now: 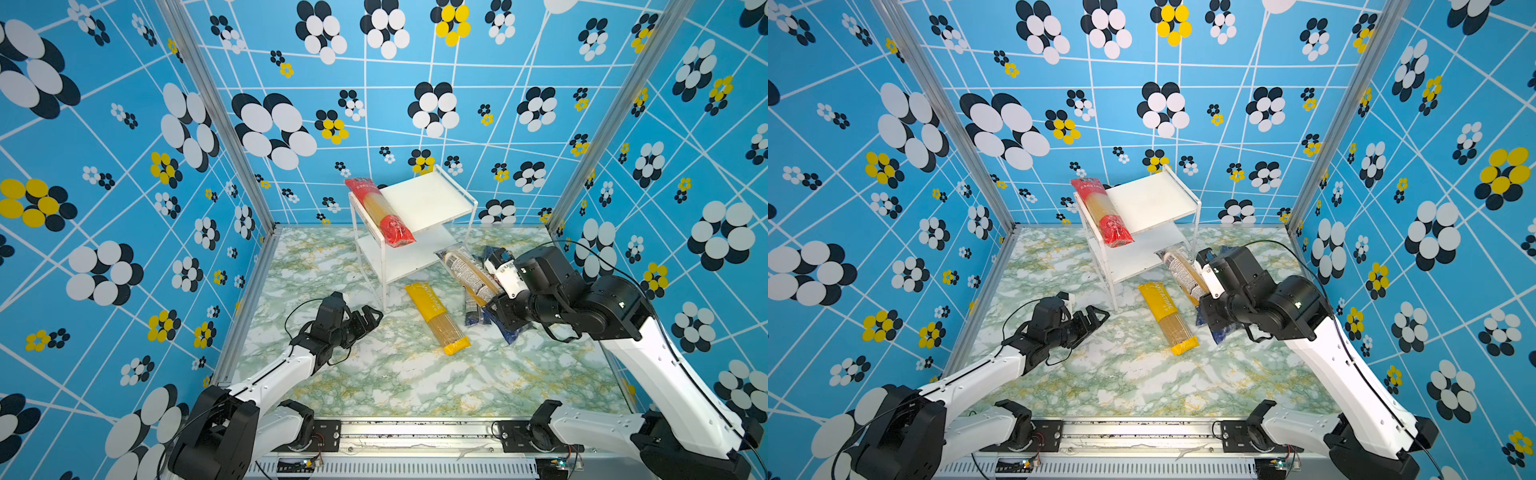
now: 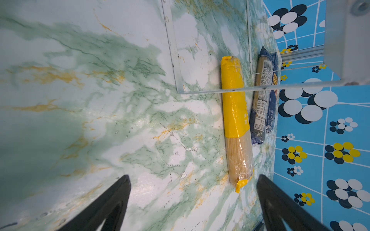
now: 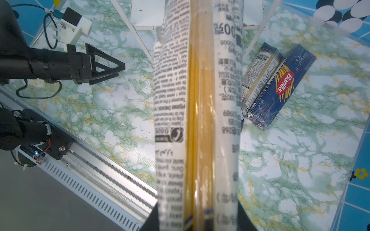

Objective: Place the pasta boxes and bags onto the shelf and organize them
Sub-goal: 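Carry the held bag with the right gripper toward the white shelf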

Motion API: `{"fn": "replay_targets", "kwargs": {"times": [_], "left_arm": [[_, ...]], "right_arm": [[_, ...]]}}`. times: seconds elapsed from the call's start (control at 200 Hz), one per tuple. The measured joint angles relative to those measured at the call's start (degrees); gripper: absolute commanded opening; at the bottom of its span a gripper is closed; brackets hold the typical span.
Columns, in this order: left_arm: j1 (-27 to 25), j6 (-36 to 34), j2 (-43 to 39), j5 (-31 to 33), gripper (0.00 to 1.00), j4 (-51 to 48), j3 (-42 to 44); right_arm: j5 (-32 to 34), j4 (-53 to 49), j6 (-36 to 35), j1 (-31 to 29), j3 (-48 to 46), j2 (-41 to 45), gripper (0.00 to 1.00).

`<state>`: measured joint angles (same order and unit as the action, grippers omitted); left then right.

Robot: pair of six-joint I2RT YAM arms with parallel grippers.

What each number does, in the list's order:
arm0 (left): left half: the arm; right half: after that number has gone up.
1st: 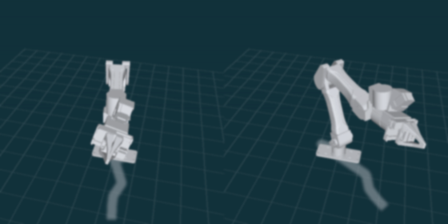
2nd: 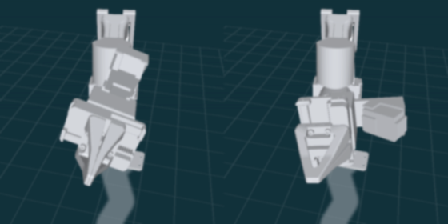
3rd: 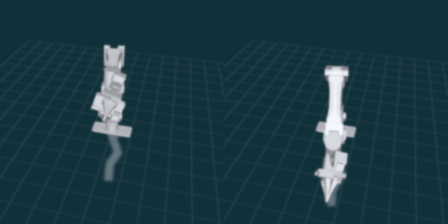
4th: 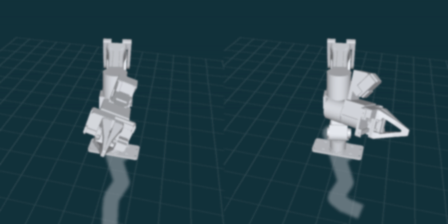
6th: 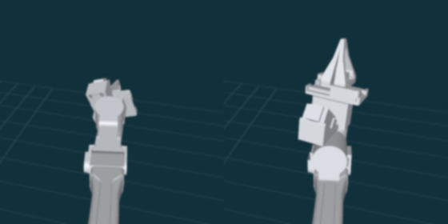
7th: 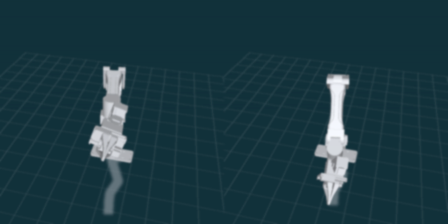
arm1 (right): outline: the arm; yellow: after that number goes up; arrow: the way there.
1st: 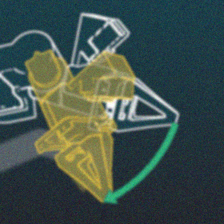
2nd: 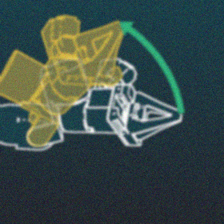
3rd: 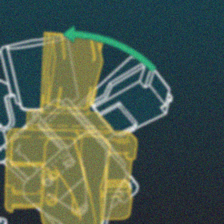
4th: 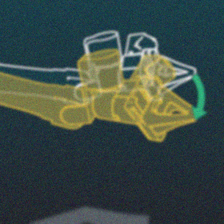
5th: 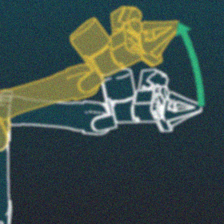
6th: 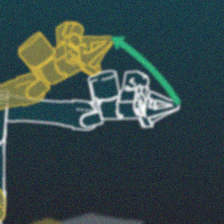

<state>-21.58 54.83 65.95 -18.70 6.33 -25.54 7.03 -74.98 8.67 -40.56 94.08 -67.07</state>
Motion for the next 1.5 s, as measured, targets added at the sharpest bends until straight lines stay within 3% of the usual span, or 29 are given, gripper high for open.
{"fn": "replay_targets", "kwargs": {"times": [0.71, 1.5], "left_arm": [[0.3, 0.0, 1.8, -1.0, 0.99, 0.7, 0.0], [0.6, -0.1, -0.4, -1.0, 0.99, 0.5, 0.0]], "right_arm": [[1.4, -1.3, -5.0, 1.6, 13.7, -6.7, 0.0], [1.4, 3.8, -7.5, 3.8, 16.9, -12.1, 0.0]]}}
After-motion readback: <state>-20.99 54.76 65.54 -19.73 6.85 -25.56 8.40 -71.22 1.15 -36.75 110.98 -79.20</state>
